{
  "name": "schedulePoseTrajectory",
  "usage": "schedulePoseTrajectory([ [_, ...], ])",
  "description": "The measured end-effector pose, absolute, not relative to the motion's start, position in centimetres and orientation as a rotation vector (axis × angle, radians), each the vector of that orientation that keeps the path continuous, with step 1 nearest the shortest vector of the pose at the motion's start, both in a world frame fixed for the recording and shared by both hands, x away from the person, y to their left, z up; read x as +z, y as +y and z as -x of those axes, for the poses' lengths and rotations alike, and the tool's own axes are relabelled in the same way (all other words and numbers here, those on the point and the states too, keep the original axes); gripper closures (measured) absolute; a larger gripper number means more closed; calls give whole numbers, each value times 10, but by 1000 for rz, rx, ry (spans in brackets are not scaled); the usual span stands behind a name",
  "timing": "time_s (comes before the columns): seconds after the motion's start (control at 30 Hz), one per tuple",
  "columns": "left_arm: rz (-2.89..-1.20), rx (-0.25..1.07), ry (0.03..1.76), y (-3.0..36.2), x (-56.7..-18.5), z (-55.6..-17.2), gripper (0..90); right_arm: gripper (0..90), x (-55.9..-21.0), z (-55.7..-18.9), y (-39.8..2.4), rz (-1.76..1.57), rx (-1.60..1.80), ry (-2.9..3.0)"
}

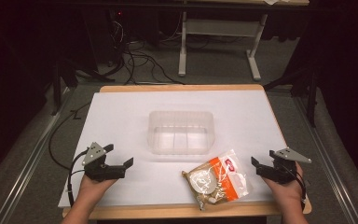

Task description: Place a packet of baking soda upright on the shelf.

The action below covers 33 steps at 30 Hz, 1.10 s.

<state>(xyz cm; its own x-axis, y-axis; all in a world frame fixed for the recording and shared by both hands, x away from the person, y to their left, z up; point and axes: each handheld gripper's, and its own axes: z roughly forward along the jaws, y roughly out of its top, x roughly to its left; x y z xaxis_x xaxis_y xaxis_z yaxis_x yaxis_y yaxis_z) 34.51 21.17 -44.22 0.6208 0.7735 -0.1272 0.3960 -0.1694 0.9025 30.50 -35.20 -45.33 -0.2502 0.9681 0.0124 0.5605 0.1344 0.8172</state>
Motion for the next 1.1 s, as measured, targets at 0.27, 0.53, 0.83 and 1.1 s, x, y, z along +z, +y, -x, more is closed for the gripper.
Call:
schedulePoseTrajectory([
  [0.27, -1771, 447, 955, 213, -441, -344, 34, 257, -454, -305, -354, -1449, 988, 1887],
  [0.53, -1764, 465, 938, 215, -438, -340, 36, 293, -454, -302, -357, -1457, 1003, 1888],
  [0.83, -1787, 459, 925, 213, -439, -341, 37, 280, -449, -297, -340, -1424, 1066, 1950],
  [1.1, -1792, 465, 929, 212, -440, -342, 38, 209, -452, -302, -306, -1384, 1117, 2112],
])
